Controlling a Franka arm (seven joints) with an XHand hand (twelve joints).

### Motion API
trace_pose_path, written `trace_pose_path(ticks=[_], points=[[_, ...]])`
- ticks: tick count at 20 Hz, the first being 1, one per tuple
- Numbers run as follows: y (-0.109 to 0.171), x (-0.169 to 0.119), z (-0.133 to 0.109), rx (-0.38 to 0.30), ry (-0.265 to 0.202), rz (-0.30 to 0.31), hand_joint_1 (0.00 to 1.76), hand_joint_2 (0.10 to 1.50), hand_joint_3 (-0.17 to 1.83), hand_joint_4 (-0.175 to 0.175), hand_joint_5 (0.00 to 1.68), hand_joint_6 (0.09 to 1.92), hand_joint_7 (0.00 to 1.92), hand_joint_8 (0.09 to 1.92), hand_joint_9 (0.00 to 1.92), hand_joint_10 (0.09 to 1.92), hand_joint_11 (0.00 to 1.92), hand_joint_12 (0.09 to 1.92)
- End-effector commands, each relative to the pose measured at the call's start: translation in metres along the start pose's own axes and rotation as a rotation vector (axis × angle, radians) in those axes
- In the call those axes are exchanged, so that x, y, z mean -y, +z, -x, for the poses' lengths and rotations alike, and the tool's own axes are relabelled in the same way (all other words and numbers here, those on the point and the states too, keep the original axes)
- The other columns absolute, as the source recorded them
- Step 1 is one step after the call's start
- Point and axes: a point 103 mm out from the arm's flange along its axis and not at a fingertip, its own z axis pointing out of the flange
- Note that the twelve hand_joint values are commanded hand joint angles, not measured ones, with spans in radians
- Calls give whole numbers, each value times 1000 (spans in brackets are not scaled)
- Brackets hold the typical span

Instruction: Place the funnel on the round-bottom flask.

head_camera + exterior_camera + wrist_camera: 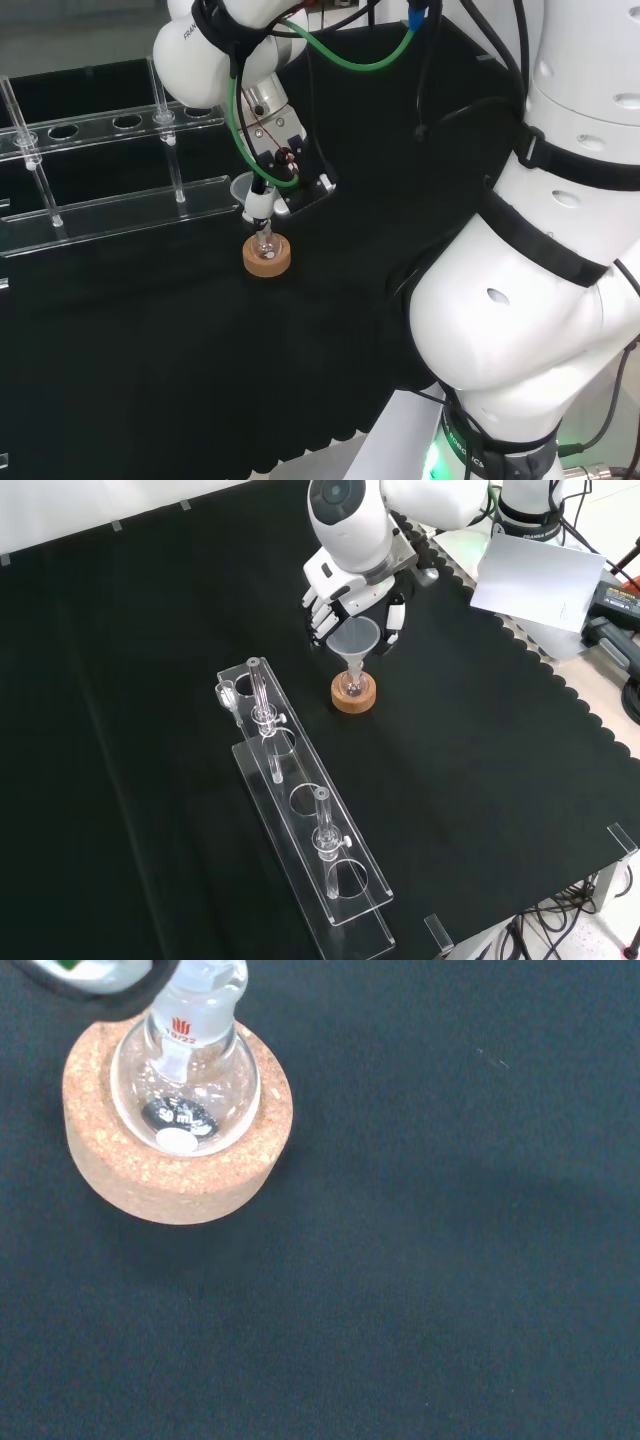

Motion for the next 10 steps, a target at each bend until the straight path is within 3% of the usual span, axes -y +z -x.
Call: trace_pose_path(ticks=[1, 10], points=[[2, -2, 0, -3, -3, -7, 840, 791, 558, -8, 676, 781, 481, 711, 730, 498, 514, 1231], [7, -2, 0, -20, -16, -14, 805, 756, 563, -17, 609, 769, 450, 718, 668, 541, 452, 1269]])
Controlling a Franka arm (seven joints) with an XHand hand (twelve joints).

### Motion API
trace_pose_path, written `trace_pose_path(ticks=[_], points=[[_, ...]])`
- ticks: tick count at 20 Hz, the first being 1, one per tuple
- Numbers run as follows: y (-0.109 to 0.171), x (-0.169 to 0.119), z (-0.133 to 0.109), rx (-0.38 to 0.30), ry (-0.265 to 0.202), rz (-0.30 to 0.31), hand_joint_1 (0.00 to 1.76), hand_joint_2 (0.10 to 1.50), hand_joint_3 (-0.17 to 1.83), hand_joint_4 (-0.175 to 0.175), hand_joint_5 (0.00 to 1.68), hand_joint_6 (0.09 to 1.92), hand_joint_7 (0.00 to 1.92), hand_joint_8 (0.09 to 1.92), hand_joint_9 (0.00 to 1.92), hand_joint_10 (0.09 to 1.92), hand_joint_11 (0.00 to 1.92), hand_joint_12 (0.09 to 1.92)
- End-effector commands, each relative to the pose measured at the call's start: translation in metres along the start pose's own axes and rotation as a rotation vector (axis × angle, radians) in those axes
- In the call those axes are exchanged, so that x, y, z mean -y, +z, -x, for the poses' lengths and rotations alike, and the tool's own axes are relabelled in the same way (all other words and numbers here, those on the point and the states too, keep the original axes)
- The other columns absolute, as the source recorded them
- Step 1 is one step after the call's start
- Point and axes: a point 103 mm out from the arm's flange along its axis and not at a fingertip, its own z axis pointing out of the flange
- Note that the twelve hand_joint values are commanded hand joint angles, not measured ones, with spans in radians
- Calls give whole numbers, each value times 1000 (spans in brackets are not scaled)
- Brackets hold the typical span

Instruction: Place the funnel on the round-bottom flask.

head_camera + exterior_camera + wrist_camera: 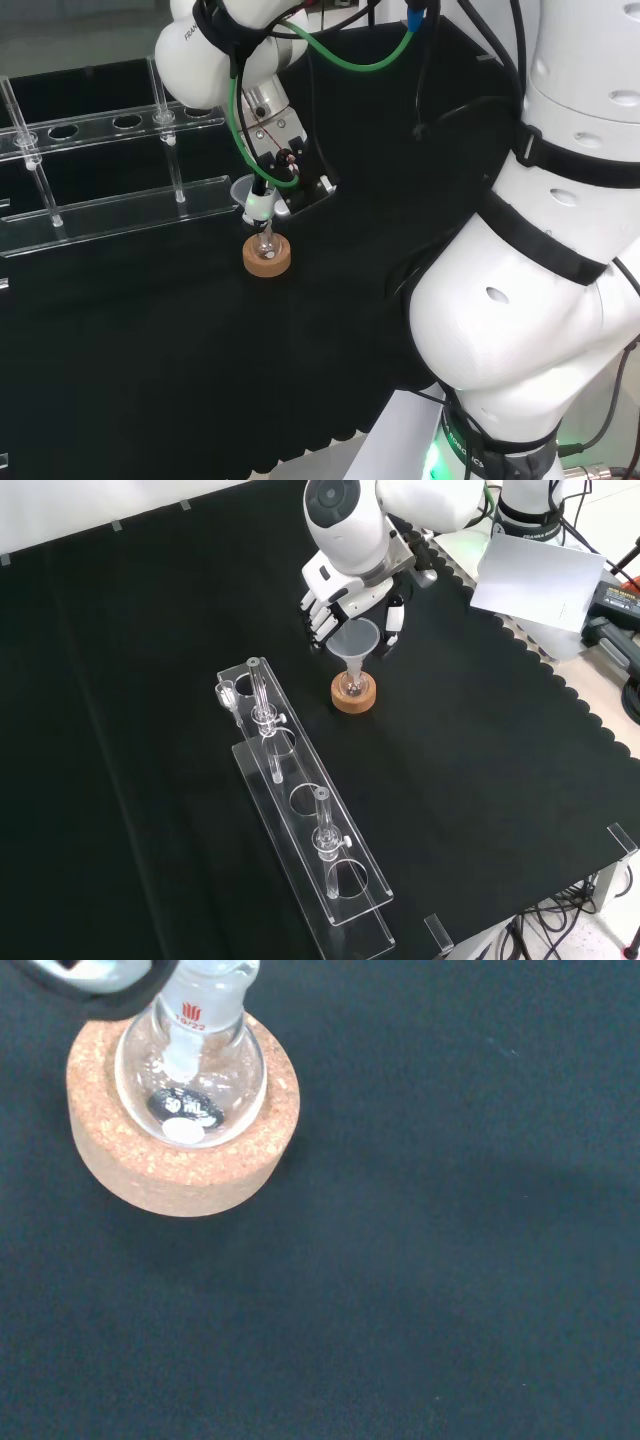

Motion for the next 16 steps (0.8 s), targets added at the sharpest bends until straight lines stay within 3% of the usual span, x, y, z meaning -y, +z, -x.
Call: trace_pose_path(ticks=[1, 8, 16], points=[[4, 1, 1, -10, -7, -3, 802, 751, 563, -18, 602, 767, 446, 718, 664, 543, 449, 1271], [4, 5, 2, -24, -18, 12, 776, 662, 567, -45, 430, 634, 353, 734, 582, 598, 405, 1298], [1, 6, -2, -27, -48, 21, 743, 618, 530, -60, 366, 374, 206, 731, 480, 657, 337, 1330]])
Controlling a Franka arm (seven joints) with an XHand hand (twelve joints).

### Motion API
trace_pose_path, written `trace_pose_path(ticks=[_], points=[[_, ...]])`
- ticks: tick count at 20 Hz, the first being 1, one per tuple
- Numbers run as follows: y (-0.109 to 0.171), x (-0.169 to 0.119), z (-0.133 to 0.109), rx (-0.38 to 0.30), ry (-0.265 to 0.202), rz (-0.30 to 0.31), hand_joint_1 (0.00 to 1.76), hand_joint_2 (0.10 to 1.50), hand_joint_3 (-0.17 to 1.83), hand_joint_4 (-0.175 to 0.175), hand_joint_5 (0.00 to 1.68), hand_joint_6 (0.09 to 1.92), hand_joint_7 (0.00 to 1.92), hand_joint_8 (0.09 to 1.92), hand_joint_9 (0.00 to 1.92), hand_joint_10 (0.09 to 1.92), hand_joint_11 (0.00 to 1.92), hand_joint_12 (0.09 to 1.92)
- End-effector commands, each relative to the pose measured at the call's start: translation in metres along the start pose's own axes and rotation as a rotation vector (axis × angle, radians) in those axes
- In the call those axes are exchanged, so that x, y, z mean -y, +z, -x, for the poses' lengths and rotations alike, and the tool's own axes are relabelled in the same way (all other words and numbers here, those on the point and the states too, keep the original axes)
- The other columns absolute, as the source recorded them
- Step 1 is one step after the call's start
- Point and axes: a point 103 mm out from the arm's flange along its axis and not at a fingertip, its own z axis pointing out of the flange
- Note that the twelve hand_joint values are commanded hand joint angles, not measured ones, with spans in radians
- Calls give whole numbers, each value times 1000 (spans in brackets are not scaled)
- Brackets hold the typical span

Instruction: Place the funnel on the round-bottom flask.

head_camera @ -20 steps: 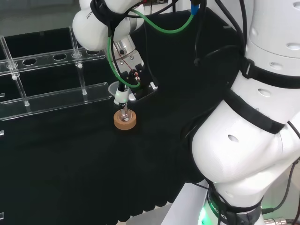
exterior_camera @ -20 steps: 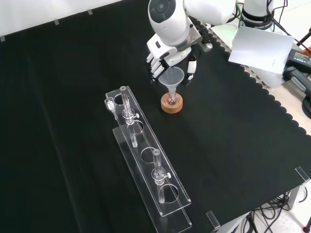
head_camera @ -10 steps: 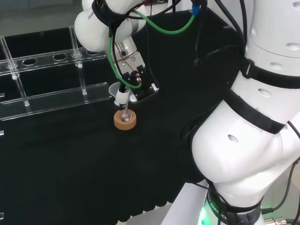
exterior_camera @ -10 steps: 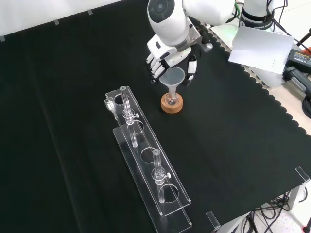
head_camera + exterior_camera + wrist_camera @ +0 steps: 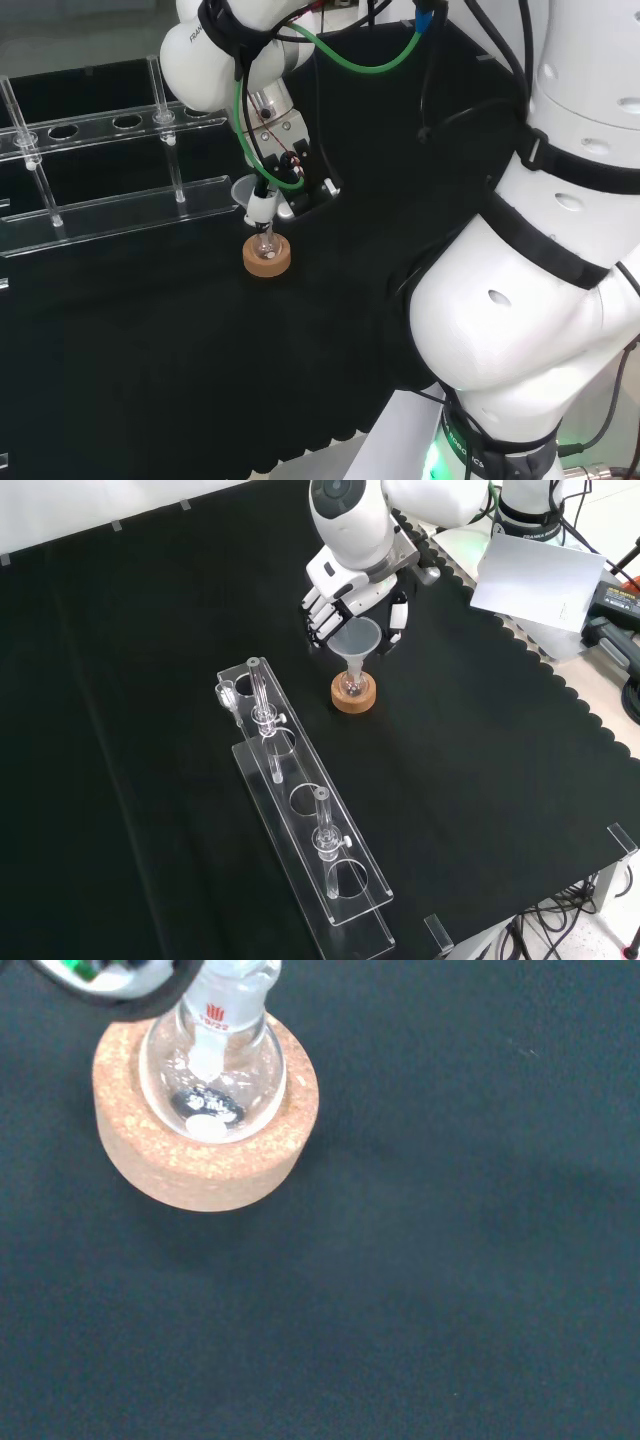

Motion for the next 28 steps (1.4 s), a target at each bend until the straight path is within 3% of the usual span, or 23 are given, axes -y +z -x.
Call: trace_pose_path(ticks=[1, 7, 10, 12, 18, 23, 28], points=[[-1, 1, -3, -3, -19, 2, 739, 616, 526, -60, 364, 358, 197, 729, 474, 659, 333, 1331], [-1, 3, -2, -13, -32, 14, 716, 614, 496, -61, 380, 271, 170, 719, 449, 665, 314, 1336], [0, 4, 0, -36, -47, 24, 665, 612, 449, -62, 329, 166, 59, 689, 352, 689, 252, 1372], [0, 6, 1, -53, -64, 51, 611, 613, 391, -64, 250, 87, 15, 563, 243, 723, 197, 1410], [-8, 13, 3, -62, -93, 144, 455, 608, 210, -55, 50, 87, 0, 95, 21, 800, 130, 1492], [-22, 15, 10, -74, -113, 172, 448, 633, 153, -62, 74, 87, 49, 102, 43, 791, 111, 1488], [-39, 17, 19, -91, -126, 207, 462, 684, 81, -62, 136, 87, 2, 389, 116, 750, 99, 1464]])
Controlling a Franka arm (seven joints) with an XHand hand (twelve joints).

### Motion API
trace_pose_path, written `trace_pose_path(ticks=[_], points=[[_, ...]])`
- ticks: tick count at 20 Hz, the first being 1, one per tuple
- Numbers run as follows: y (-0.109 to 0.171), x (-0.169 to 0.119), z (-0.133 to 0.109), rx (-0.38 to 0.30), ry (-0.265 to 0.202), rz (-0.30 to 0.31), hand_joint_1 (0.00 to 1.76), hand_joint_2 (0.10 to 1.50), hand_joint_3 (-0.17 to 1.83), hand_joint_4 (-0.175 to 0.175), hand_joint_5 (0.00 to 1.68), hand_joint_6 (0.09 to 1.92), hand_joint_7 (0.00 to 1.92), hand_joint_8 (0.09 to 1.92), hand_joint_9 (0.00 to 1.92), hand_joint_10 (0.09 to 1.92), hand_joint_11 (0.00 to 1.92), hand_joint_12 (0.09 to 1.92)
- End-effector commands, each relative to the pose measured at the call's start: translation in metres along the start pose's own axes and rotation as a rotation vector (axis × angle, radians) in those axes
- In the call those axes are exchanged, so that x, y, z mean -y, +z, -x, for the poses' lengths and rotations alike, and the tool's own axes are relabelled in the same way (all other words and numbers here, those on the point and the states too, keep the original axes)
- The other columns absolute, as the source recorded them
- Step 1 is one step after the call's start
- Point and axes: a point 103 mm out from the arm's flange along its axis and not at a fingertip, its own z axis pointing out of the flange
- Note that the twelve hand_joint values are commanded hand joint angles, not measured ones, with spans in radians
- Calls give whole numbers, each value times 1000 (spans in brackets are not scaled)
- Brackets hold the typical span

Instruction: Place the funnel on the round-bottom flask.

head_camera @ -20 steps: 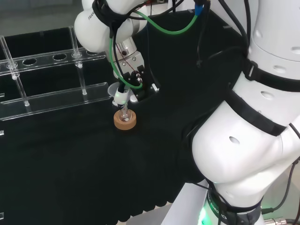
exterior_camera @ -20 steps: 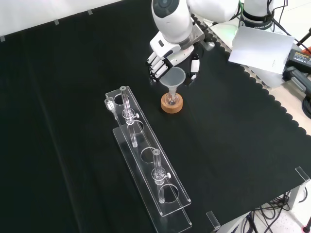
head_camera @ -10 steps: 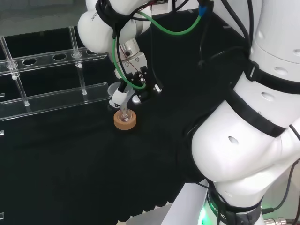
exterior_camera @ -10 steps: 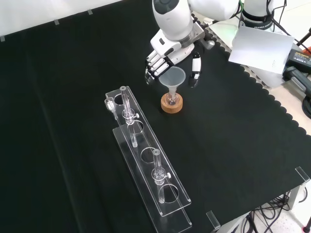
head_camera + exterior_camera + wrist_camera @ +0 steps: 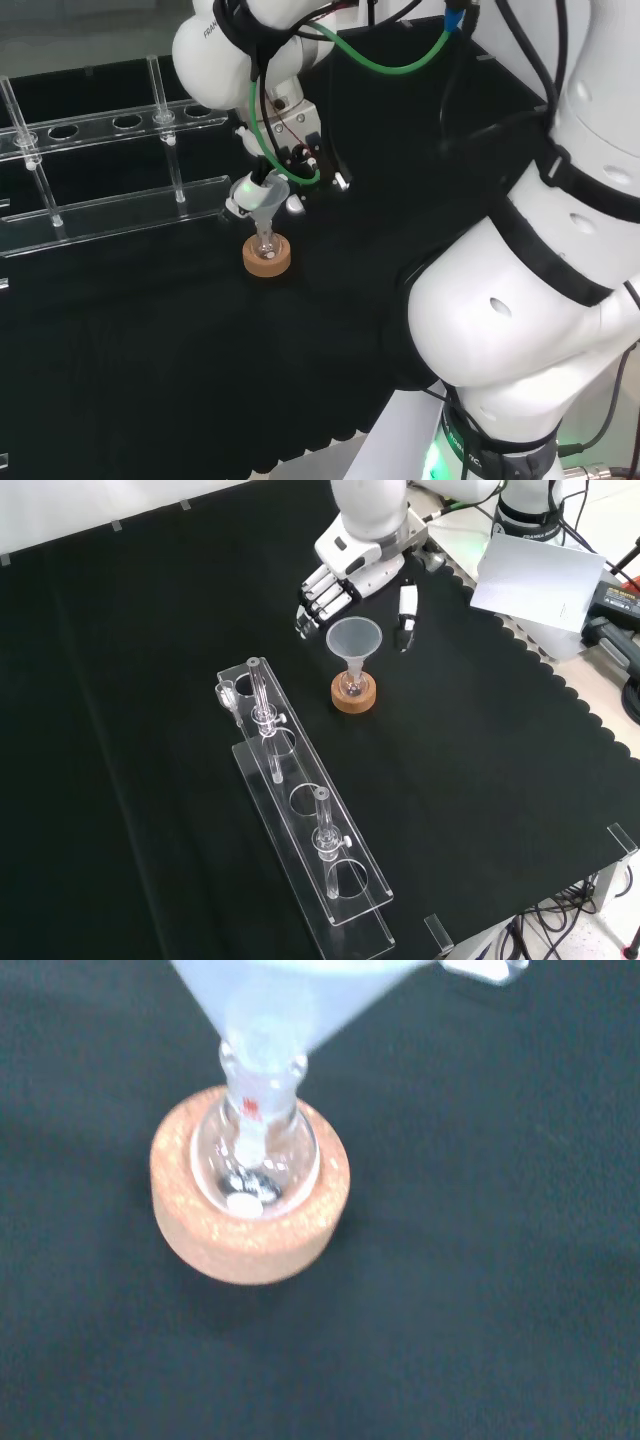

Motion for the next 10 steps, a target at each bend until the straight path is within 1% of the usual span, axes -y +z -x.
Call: trace_pose_path(ticks=[1, 3, 5, 10], points=[[-24, 2, 13, -37, -35, 75, 464, 689, 77, -62, 144, 87, 0, 429, 128, 747, 101, 1460], [-29, 2, 17, -48, -34, 81, 469, 699, 72, -62, 166, 87, 5, 510, 163, 739, 108, 1453], [-33, 0, 22, -63, -37, 74, 478, 712, 72, -63, 197, 87, 14, 567, 199, 728, 111, 1439], [-40, -3, 36, -73, -30, 85, 508, 738, 81, -62, 224, 87, 24, 600, 222, 722, 106, 1430]])
